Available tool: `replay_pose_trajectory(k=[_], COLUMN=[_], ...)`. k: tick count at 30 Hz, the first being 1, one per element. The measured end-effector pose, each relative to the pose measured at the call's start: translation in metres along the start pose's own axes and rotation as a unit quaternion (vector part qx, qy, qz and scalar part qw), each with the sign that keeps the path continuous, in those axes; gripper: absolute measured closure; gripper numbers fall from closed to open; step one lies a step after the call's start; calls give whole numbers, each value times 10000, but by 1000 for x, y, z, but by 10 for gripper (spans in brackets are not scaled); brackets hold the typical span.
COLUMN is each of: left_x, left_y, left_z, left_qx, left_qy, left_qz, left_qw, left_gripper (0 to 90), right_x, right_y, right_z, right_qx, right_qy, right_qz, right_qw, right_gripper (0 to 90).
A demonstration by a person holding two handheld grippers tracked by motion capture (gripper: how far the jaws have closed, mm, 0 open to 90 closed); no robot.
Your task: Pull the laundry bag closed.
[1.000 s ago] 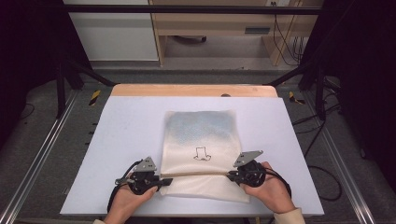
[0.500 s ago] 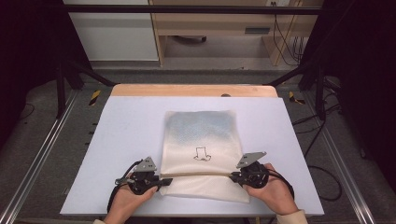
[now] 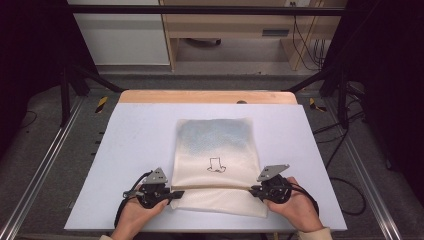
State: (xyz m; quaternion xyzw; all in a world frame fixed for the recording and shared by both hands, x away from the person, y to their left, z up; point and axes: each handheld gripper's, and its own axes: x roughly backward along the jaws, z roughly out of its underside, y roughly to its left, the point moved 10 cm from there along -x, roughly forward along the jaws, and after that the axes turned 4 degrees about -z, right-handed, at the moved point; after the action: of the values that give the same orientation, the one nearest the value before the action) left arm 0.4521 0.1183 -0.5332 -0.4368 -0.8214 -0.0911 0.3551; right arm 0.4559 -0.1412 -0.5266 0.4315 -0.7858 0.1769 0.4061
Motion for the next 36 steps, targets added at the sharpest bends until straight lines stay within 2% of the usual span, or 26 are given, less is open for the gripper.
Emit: replay_pose_trajectory(k=[2, 14, 27, 36], left_x=[0, 1, 1, 1], left_y=[0, 1, 1, 2], left_z=[0, 0, 0, 0], left_qx=[-5, -2, -2, -16], left_qy=[3, -3, -7, 5], left_qz=[-9, -18, -29, -46], left_qw=[10000, 10000, 10000, 10000], left_gripper=[853, 853, 853, 852], right_x=[1, 5, 11, 13], right_y=[1, -3, -8, -9], right_z=[1, 8, 20, 26], right_qx=[-68, -85, -253, -287], right_qy=[-1, -39, -7, 5], right_qz=[-8, 24, 106, 116], right_qw=[10000, 10000, 9996, 9995], right_gripper=[822, 822, 822, 822])
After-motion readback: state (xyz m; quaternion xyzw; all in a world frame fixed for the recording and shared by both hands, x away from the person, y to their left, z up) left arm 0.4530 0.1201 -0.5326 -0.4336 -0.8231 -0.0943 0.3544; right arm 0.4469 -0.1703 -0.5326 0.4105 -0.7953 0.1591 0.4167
